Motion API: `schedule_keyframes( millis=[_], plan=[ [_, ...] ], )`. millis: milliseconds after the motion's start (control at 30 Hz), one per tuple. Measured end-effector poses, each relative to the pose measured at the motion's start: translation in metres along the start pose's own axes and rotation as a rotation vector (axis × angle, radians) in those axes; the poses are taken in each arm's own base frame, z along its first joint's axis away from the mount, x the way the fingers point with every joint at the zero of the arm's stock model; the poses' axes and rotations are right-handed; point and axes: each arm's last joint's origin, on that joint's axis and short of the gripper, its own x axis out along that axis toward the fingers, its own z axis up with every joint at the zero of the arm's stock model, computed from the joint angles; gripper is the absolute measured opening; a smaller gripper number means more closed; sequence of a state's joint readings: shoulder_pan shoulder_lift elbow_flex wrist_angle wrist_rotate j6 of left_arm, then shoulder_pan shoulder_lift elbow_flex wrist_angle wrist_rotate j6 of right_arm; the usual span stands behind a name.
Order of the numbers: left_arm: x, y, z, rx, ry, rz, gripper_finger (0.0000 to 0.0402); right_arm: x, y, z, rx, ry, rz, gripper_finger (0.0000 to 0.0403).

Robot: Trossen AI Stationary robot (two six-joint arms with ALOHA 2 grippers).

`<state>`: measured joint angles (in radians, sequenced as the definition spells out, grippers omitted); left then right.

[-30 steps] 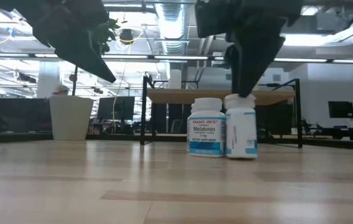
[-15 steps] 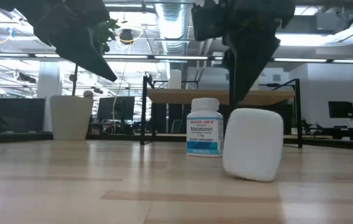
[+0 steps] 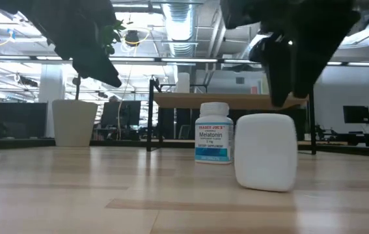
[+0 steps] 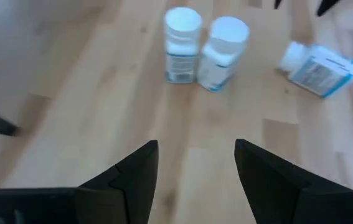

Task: Pick and place medicine bottles onto shelf by color
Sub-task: Put the bottom white pill bottle on the shelf

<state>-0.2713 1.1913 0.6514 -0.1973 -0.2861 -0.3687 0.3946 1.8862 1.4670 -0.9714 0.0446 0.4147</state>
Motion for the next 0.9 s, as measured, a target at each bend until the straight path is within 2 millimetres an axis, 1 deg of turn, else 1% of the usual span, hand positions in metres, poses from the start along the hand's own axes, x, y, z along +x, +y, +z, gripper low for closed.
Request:
schedule_keyframes(
  millis=[133,233,300,467,567,733,900],
  plan=[
    [0.014,-0.019,-0.003,-0.049,-0.026,-0.075,0.0199,-0.001,0.010,-0.006,-0.074,0.016,-0.005,0.0271],
    [0.025,-0.041,0.000,-0.060,-0.035,-0.124,0.0199,-0.001,0.015,-0.011,-0.106,0.038,-0.013,0.0271],
    [0.033,-0.058,0.005,-0.042,-0.029,-0.137,0.0199,-0.002,0.018,-0.016,-0.122,0.065,-0.023,0.0271],
    [0.059,-0.098,0.015,0.025,-0.011,-0.093,0.0199,-0.003,0.030,-0.027,-0.166,0.102,-0.037,0.0271],
    [0.074,-0.114,0.022,-0.008,0.022,-0.057,0.0199,-0.005,0.041,-0.037,-0.186,0.111,-0.062,0.0271],
    [0.090,-0.137,0.029,-0.054,0.037,-0.046,0.0199,-0.019,0.061,-0.058,-0.194,0.089,-0.119,0.0271],
    [0.103,-0.155,0.037,-0.095,0.014,-0.031,0.0199,-0.038,0.083,-0.080,-0.153,0.007,-0.106,0.0271]
  ],
)
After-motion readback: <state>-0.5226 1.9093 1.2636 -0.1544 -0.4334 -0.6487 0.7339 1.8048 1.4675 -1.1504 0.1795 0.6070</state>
